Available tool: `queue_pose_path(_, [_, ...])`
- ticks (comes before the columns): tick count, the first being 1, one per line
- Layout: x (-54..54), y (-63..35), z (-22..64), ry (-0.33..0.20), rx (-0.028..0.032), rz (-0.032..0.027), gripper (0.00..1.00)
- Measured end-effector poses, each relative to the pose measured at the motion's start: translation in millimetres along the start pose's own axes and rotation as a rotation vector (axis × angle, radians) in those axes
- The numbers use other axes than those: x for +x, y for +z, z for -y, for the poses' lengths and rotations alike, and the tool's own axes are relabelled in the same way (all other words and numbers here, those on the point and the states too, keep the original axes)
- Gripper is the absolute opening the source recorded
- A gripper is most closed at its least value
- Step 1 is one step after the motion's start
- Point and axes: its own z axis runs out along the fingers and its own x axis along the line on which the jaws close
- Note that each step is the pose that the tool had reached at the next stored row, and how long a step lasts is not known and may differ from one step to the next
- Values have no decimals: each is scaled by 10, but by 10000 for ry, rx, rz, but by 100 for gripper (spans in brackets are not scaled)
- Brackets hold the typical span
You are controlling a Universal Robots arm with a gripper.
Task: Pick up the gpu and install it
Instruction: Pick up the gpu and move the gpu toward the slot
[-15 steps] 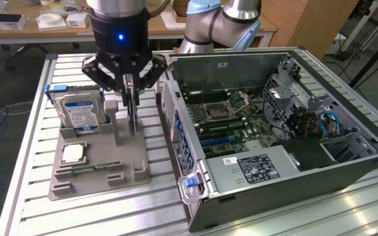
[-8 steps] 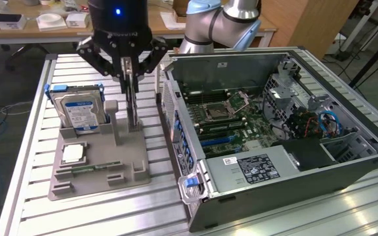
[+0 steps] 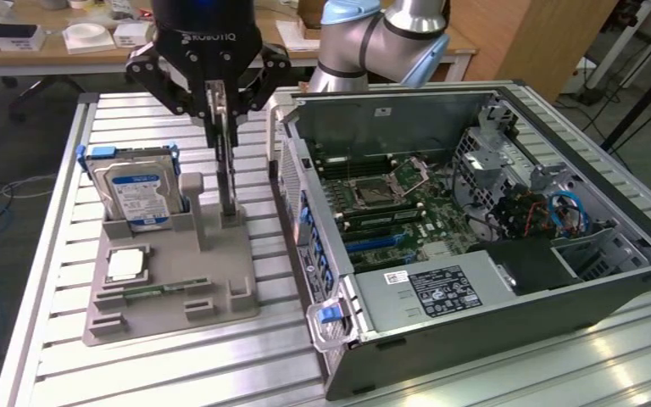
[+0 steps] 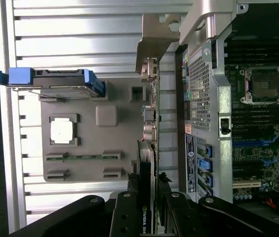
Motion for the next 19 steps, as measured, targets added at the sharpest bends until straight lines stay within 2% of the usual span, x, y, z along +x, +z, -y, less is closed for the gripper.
queue_pose_path(8, [-70,1,-5,-7,1,-1,26])
queue_pose_path(11, [-144,3,-9,-11,1,-2,26])
queue_pose_path(19, [-255,6,-16,-22,1,-2,26])
